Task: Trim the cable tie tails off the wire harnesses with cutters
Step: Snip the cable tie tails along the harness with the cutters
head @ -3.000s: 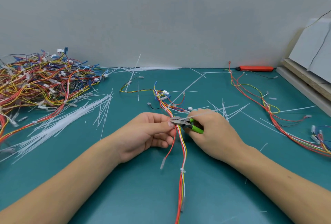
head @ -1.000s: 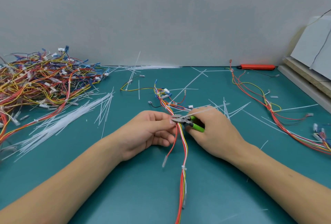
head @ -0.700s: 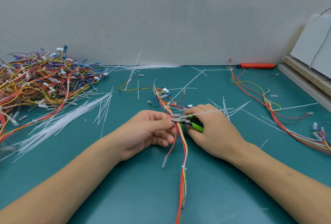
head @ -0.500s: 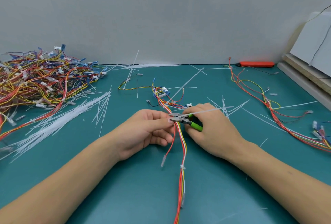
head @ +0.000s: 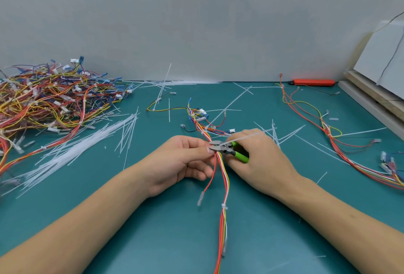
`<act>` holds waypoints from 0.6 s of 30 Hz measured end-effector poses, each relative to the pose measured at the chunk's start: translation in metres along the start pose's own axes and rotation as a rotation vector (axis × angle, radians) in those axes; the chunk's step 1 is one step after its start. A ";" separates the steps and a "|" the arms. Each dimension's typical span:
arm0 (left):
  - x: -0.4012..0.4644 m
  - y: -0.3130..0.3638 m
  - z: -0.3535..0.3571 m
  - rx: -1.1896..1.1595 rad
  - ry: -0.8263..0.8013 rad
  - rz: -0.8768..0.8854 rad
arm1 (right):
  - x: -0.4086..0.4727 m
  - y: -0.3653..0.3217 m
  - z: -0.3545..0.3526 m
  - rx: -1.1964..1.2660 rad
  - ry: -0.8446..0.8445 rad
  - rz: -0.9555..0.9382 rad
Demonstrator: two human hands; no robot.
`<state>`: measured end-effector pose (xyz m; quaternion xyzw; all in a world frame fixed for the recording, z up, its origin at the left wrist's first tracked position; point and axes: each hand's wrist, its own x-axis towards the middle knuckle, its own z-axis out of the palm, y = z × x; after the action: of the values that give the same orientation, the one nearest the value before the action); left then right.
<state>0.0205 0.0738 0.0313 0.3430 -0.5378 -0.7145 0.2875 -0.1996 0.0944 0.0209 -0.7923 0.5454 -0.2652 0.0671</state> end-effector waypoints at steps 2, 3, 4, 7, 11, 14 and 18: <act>0.000 0.000 0.001 0.000 0.011 -0.006 | 0.000 0.001 0.001 -0.004 0.009 0.009; 0.001 0.000 0.001 -0.002 0.015 -0.007 | 0.000 0.001 0.001 -0.001 0.003 0.021; 0.001 0.000 0.001 -0.004 0.015 -0.008 | 0.000 0.002 0.002 0.003 0.002 0.022; 0.001 0.000 0.001 -0.005 0.011 -0.008 | 0.000 0.003 0.001 0.021 -0.004 0.016; 0.002 -0.001 0.000 0.005 0.006 -0.005 | 0.000 0.002 0.001 0.022 0.012 0.018; 0.002 -0.001 -0.001 0.014 -0.001 0.005 | 0.000 0.002 0.002 0.014 0.004 0.016; 0.002 -0.001 -0.002 0.013 -0.006 0.007 | 0.001 0.006 0.002 0.008 -0.022 0.077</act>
<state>0.0206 0.0720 0.0293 0.3410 -0.5443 -0.7111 0.2862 -0.2032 0.0909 0.0169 -0.7732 0.5739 -0.2558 0.0862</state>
